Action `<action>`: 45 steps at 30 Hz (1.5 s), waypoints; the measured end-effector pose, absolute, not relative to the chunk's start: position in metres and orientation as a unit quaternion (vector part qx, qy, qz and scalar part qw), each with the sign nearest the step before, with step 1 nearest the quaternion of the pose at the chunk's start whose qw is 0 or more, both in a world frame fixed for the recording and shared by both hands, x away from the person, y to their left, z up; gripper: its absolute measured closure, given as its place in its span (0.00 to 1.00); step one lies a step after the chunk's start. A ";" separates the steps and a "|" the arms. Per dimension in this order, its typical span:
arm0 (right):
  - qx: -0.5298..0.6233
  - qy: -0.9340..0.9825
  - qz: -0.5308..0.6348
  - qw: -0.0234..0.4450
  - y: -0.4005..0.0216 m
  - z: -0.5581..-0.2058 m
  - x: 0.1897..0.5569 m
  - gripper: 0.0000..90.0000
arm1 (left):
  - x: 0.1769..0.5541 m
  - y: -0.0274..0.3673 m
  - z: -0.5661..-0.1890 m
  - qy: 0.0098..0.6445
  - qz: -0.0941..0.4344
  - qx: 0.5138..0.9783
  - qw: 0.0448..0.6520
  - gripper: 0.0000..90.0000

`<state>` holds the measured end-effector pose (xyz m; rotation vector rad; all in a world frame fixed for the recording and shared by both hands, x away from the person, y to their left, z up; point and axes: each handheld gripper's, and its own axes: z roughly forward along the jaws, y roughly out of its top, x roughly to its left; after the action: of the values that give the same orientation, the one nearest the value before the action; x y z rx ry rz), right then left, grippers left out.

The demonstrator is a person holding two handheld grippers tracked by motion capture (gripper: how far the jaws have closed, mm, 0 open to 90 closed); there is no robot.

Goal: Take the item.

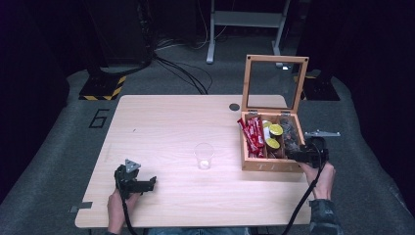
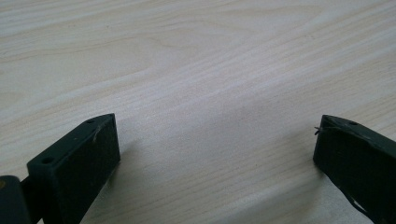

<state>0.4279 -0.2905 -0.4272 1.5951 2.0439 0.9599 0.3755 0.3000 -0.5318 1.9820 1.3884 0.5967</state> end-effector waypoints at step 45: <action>0.583 0.719 0.321 0.201 -0.290 -0.430 0.440 1.00 | 0.376 0.300 -0.532 0.527 0.228 0.754 0.319 0.00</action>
<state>0.4401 -0.2900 -0.4300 1.6283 2.0074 0.8974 0.3756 0.3001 -0.5318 1.9835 1.3863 0.6000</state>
